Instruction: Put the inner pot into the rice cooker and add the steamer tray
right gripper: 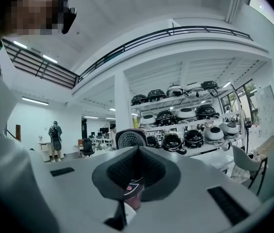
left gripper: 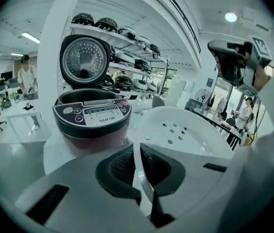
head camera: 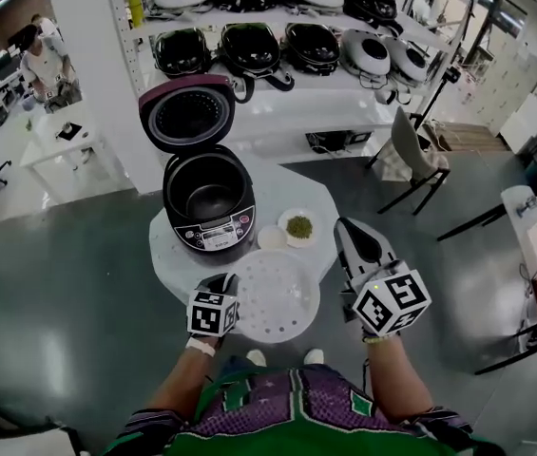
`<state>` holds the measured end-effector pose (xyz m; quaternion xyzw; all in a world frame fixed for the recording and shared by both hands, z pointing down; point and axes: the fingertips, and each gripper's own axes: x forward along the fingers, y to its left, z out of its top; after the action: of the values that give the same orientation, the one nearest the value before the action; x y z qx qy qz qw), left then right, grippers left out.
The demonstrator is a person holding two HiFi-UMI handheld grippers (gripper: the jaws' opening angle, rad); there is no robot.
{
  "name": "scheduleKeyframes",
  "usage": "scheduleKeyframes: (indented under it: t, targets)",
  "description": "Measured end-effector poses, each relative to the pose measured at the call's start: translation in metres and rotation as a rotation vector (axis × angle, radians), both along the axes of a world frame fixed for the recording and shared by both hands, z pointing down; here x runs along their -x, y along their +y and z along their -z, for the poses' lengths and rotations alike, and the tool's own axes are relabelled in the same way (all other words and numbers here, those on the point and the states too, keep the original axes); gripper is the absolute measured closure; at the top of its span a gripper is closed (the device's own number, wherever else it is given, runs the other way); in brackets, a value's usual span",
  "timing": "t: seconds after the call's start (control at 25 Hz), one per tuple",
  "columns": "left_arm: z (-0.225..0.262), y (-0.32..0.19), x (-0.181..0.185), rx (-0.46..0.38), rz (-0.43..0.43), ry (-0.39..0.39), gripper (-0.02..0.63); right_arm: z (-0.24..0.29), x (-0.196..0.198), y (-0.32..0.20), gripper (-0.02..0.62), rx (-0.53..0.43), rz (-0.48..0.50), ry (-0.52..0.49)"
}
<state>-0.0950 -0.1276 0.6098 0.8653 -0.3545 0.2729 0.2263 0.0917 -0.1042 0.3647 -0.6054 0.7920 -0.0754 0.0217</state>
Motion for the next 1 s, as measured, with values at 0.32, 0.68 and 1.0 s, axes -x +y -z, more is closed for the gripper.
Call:
scheduleKeyframes:
  t: [0.32, 0.68, 1.0]
  targets:
    - [0.052, -0.019, 0.026, -0.042, -0.024, 0.032, 0.581, 0.013, 0.027, -0.01, 0.589, -0.024, 0.015, 0.0]
    - [0.093, -0.047, 0.054, -0.059, 0.055, 0.113, 0.581, 0.009, 0.038, -0.025, 0.589, -0.002, 0.056, 0.013]
    - [0.128, -0.096, 0.081, -0.13, 0.176, 0.101, 0.581, 0.007, 0.049, -0.074, 0.589, -0.01, 0.151, -0.009]
